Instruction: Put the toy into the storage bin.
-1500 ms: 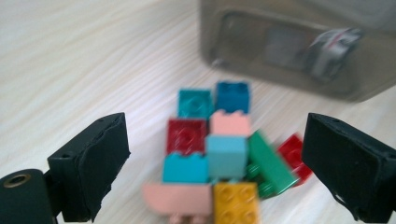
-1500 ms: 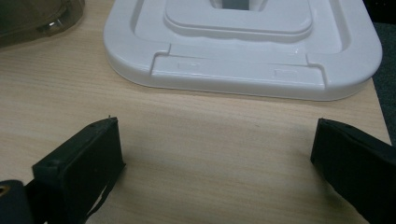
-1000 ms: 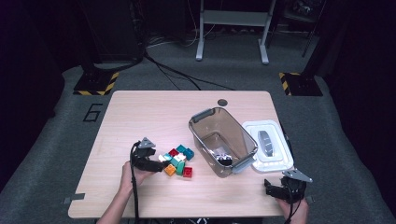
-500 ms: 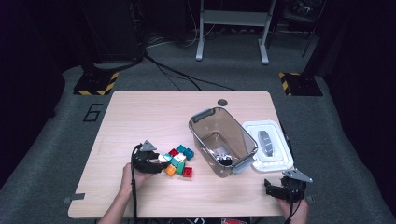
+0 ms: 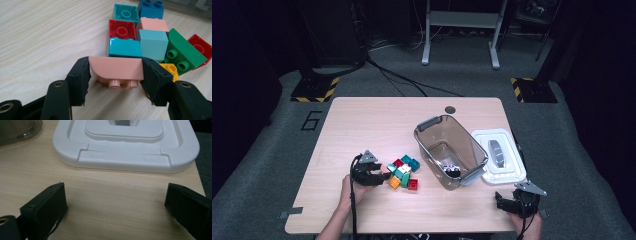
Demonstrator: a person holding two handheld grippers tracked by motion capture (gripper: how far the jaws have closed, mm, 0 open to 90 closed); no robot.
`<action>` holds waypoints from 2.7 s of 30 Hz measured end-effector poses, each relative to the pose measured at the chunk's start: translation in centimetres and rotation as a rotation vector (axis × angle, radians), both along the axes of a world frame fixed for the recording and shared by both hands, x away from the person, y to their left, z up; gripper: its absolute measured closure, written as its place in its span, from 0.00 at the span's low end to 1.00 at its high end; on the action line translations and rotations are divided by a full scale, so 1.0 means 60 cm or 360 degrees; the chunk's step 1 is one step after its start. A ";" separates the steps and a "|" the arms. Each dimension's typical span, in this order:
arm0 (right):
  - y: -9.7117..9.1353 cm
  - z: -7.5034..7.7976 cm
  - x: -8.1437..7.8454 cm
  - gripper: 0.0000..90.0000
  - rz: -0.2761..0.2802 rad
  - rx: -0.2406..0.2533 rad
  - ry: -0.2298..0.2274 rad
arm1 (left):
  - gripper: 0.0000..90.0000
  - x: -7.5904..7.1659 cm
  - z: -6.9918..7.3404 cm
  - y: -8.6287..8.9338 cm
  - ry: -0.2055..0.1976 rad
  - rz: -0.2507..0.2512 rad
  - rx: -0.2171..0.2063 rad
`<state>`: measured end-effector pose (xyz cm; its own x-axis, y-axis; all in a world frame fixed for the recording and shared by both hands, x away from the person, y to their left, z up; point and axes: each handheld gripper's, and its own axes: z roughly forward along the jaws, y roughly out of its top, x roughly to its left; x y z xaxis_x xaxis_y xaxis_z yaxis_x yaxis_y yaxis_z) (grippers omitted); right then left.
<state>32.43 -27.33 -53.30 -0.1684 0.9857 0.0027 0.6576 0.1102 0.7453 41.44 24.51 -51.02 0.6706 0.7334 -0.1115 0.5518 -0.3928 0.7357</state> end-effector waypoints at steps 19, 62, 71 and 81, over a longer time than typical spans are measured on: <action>0.000 0.000 0.000 0.04 -0.0001 0.0000 -0.0001 | 0.47 0.002 -0.011 0.002 -0.0012 -0.0024 0.0025; 0.000 0.000 0.000 0.04 -0.0003 -0.0001 -0.0003 | 0.62 0.013 -0.001 0.014 0.0001 0.0157 0.0112; 0.000 0.000 -0.001 0.04 -0.0008 0.0001 -0.0001 | 0.63 0.011 0.002 0.014 -0.0028 0.0146 0.0112; 0.000 0.000 -0.001 0.04 -0.0008 0.0001 -0.0002 | 0.63 0.009 0.028 0.015 -0.0053 0.0117 0.0070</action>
<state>32.39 -27.33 -53.29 -0.1636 0.9865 0.0030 0.6572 0.1068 0.7461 42.00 25.41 -49.32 0.6174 0.7846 -0.0568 0.5559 -0.3841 0.7372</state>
